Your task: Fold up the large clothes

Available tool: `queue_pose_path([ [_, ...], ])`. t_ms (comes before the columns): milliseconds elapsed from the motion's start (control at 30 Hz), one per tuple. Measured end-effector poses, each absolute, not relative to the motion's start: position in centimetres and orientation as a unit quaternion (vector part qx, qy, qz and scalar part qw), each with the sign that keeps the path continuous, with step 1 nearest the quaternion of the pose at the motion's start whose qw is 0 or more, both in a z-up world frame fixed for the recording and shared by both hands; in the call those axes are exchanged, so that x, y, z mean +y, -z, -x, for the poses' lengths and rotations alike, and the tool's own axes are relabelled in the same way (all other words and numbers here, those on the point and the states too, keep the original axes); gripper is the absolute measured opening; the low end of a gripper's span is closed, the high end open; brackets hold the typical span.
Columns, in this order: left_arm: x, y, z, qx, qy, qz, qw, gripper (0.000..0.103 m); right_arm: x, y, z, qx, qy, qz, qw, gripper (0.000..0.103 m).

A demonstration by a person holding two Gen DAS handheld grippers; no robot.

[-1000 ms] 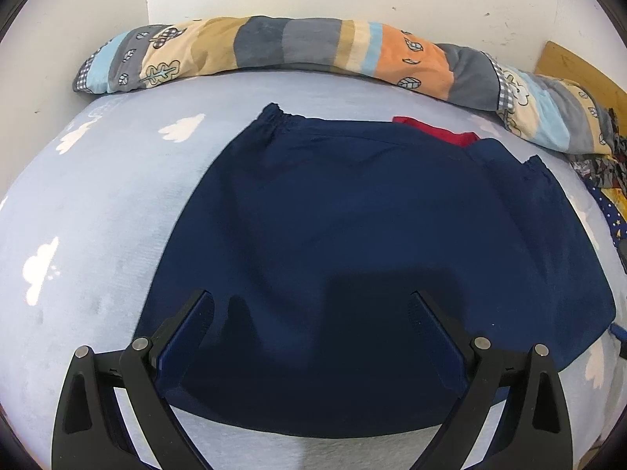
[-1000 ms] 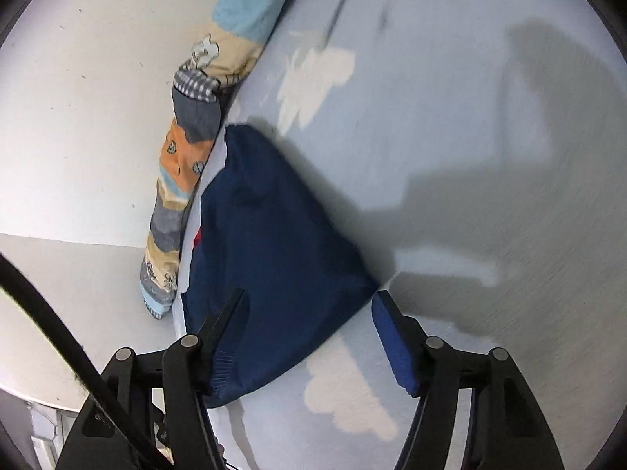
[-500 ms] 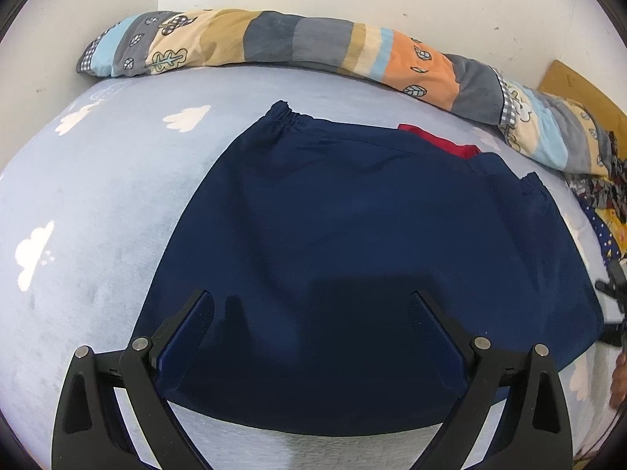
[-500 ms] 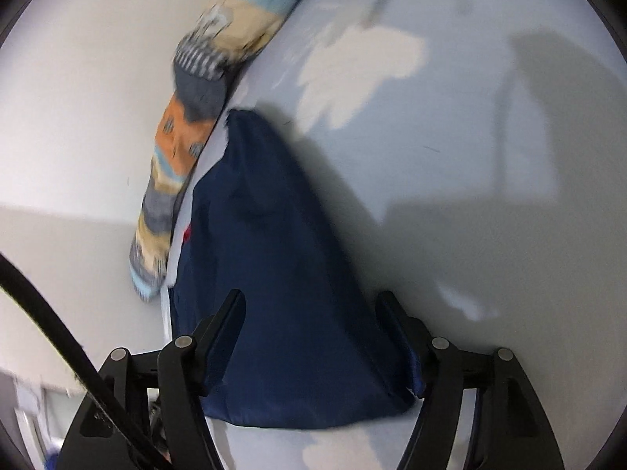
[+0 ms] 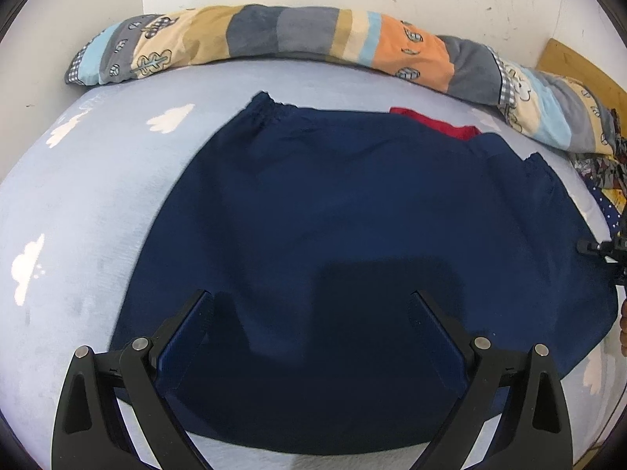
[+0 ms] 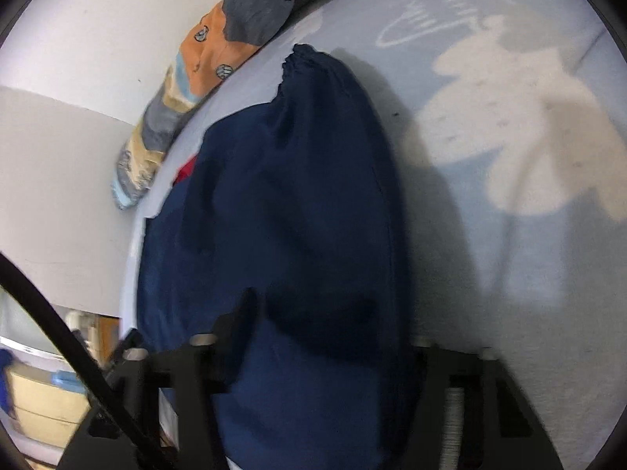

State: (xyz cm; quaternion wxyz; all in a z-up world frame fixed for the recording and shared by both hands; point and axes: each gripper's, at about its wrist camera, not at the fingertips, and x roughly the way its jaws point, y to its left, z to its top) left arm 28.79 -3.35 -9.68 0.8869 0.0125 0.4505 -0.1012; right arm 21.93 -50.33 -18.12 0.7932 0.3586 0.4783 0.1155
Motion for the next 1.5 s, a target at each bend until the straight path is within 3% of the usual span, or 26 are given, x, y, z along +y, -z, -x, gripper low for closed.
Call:
queue_pose_path([
  [33,-3.7,9.9,-28.9,0.453,0.104,-0.013,0.885,0.099,-50.6,18.1,-21.5,0.470,-0.120,-0.368,0.794,0.033],
  [200,-5.1,10.4,-29.0,0.449,0.102,-0.043,0.887,0.099,-50.2,16.4,-18.9,0.420,-0.138,-0.383,0.811,0.021],
  [400,-1.2,8.5,-30.4,0.426,0.059,-0.053,0.901,0.099,-49.7,16.1,-18.7,0.418,-0.129,-0.363,0.823,0.021],
  [567,8.6,7.8,-32.7,0.485,0.115,0.100,0.861,0.101,-50.4,17.0,-18.5,0.436,-0.128,-0.364,0.814,0.030],
  [733,15.3,13.4,-35.6,0.562,0.181,0.298,0.750,0.102,-50.7,17.9,-17.9,0.449,-0.133,-0.364,0.805,0.041],
  [967,12.8,14.7,-38.1,0.573,0.242,0.309,0.719,0.101,-50.8,18.3,-17.8,0.449,-0.140,-0.368,0.802,0.045],
  [1033,11.1,14.9,-38.6,0.577,0.269,0.309,0.707,0.094,-50.6,18.2,-17.8,0.449,-0.142,-0.361,0.805,0.050],
  [1067,9.8,15.1,-38.9,0.587,0.283,0.300,0.697,0.079,-50.5,18.2,-17.8,0.448,-0.145,-0.356,0.807,0.052],
  [1200,6.3,15.3,-39.1,0.594,0.285,0.236,0.714,0.079,-49.1,17.8,-19.1,0.455,-0.145,-0.314,0.820,0.057],
  [1233,6.5,15.1,-39.1,0.589,0.282,0.245,0.717,0.074,-48.8,17.7,-19.6,0.459,-0.139,-0.306,0.822,0.057],
  [1300,7.2,15.3,-39.1,0.592,0.249,0.238,0.728,0.022,-48.0,17.3,-20.5,0.467,-0.127,-0.302,0.821,0.064],
  [1333,7.7,15.7,-39.2,0.591,0.250,0.255,0.723,0.022,-47.6,17.0,-20.6,0.469,-0.122,-0.287,0.826,0.063],
  [1367,8.0,15.8,-39.1,0.587,0.251,0.266,0.722,0.019,-46.7,16.6,-20.6,0.474,-0.119,-0.257,0.833,0.058],
  [1400,7.9,15.7,-38.8,0.585,0.251,0.261,0.726,0.017,-45.7,16.2,-20.3,0.479,-0.120,-0.230,0.839,0.042],
  [1433,7.5,15.2,-38.5,0.583,0.248,0.251,0.732,0.015,-45.5,16.0,-20.0,0.481,-0.117,-0.229,0.838,0.033],
  [1500,7.1,14.2,-37.8,0.576,0.242,0.239,0.743,0.010,-45.1,15.1,-18.8,0.477,-0.107,-0.215,0.845,0.026],
])
